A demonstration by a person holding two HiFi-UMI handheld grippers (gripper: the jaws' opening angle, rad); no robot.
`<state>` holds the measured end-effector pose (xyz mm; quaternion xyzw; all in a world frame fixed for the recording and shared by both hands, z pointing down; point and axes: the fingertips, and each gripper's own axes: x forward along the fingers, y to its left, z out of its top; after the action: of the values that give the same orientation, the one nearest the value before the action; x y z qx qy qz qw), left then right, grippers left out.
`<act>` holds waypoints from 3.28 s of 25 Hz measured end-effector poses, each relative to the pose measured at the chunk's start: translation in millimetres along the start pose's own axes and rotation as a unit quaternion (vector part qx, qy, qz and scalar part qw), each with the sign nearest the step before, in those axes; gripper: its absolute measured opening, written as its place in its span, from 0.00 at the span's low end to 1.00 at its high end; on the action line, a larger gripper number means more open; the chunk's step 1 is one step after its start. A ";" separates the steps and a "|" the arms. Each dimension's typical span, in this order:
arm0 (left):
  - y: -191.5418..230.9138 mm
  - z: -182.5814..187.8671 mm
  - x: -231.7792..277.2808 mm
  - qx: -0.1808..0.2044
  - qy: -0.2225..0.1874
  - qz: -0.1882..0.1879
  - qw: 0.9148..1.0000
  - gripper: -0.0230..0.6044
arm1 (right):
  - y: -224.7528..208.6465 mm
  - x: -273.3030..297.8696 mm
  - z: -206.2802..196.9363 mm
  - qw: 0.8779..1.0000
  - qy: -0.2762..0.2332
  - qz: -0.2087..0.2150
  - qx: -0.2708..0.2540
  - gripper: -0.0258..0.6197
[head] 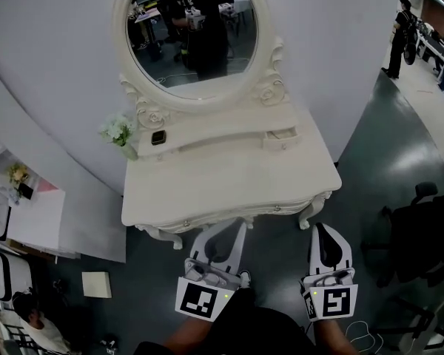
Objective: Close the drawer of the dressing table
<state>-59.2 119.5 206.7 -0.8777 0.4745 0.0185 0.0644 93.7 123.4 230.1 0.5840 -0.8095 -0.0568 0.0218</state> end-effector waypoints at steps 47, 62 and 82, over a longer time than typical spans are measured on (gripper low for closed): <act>74.0 -40.0 130.5 -0.011 0.001 -0.109 0.994 0.04 | -48.5 108.7 -14.3 0.994 0.008 -0.111 -0.012 0.04; 92.4 -65.9 192.1 -0.019 0.026 -0.085 0.996 0.04 | -80.9 177.7 -42.5 0.997 0.033 -0.070 0.002 0.04; 89.7 -127.7 273.1 -0.043 0.100 -0.050 0.993 0.04 | -117.7 263.3 -110.7 0.994 0.100 0.030 0.042 0.04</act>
<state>12.2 -172.5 299.1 -0.8996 0.4331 -0.0518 -0.0202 132.5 -170.2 318.0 0.5627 -0.8220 0.0366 0.0795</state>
